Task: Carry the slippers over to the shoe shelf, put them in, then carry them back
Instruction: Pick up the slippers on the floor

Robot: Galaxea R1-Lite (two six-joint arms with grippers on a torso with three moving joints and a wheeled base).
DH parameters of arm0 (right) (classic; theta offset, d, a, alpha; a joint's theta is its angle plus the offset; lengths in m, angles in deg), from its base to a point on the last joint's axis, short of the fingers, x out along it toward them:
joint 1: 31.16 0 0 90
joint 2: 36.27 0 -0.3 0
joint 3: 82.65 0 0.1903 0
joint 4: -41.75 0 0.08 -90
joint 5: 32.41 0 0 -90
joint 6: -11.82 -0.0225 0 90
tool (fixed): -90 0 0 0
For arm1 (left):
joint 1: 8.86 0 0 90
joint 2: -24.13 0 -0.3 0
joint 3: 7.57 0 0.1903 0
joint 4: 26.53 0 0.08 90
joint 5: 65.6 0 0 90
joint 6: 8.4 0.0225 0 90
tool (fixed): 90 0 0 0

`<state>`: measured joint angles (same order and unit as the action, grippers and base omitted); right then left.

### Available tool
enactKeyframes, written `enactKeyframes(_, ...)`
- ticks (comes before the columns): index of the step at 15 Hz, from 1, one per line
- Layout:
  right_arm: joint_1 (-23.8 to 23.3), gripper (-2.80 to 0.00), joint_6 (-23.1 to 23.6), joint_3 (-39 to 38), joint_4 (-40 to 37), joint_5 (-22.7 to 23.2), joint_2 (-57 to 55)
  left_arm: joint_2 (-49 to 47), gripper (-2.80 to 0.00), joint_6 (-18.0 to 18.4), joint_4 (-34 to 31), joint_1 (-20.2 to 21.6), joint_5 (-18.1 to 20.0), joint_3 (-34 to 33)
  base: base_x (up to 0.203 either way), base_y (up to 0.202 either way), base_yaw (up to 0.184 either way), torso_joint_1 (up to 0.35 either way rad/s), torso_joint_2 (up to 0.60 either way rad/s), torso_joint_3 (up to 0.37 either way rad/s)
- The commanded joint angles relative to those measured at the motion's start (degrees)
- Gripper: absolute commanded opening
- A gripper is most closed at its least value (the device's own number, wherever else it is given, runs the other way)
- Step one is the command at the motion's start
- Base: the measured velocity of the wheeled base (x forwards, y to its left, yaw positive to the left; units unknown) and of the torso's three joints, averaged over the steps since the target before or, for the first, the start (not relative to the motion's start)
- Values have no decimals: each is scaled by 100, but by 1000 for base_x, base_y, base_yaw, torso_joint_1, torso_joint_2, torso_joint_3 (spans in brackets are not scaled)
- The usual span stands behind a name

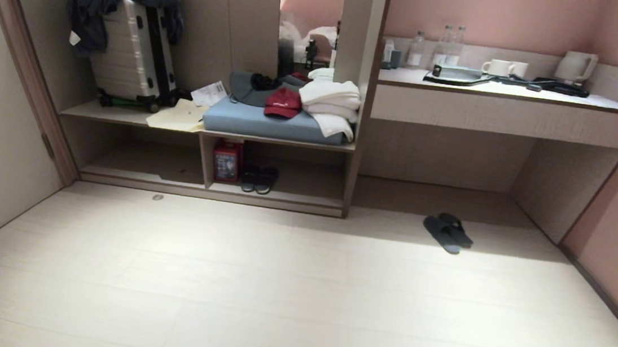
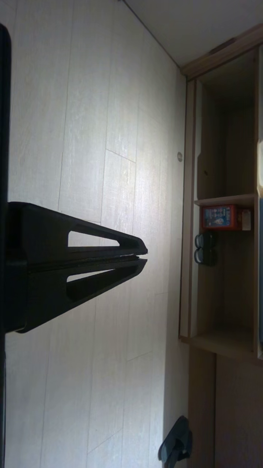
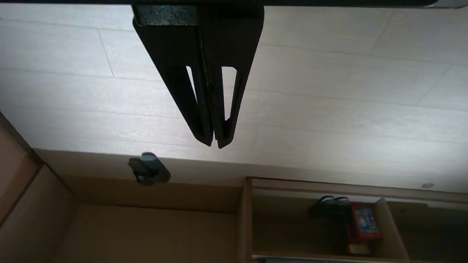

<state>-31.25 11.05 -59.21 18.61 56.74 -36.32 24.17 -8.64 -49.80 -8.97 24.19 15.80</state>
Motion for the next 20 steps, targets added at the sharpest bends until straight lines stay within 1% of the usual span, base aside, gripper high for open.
enactKeyframes(1, 10, -280, -11, -7, -14, -3, -4, -5, -280, -2, 8, 11, 3, 0, 194, 0, 1, 2, 5, 2)
enactKeyframes(20, 10, -280, -46, -7, -14, -20, -4, -5, -280, -2, 8, 11, 3, 0, 196, 0, -2, 2, 3, 1)
